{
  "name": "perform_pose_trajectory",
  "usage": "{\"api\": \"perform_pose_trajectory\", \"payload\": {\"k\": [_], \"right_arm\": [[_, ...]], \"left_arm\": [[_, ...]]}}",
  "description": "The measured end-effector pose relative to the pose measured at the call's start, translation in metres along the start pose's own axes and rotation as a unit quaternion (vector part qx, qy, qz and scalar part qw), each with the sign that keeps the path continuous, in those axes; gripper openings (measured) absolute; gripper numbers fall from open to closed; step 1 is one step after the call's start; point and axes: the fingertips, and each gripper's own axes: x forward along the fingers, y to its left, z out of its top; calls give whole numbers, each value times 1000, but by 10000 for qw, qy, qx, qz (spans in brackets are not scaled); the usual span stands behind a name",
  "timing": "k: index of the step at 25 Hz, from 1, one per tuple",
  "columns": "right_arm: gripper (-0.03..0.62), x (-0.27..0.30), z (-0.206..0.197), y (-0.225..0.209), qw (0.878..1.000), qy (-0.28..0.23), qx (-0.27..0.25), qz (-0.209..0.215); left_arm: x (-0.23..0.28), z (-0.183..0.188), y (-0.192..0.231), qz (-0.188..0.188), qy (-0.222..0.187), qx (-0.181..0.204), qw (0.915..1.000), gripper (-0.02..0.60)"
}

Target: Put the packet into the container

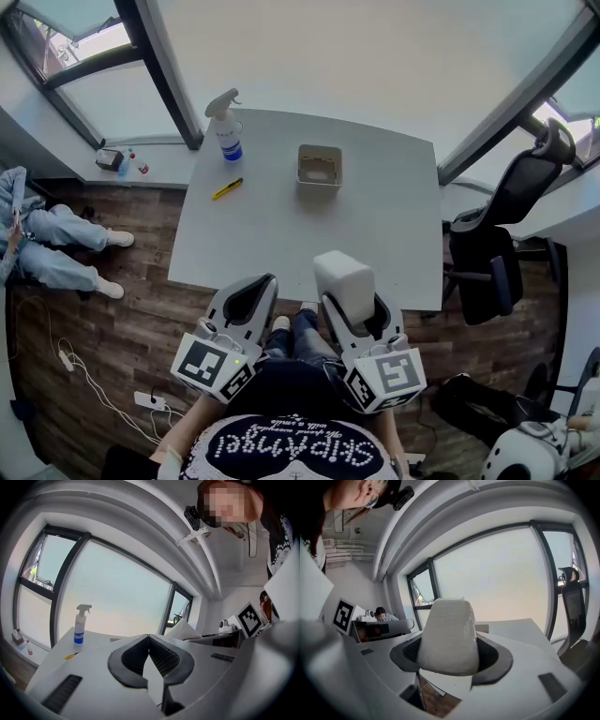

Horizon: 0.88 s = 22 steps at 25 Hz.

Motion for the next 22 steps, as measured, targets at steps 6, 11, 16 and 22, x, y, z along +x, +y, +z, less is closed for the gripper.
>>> {"api": "perform_pose_trajectory", "payload": {"k": [6,11,16,22], "right_arm": [[276,27,-12,-22,9986,475,-86,-237],[276,43,-5,-49,9970,426,59,-643],[276,54,10,-62,9973,212,166,-677],[276,63,9,-74,9975,339,154,-595]], "left_arm": [[22,10,2,44,-106,113,9999,9],[40,11,-2,-48,-119,178,9998,9],[63,4,-5,-108,-35,201,9997,9],[86,9,-1,-16,-104,196,9998,9]]}}
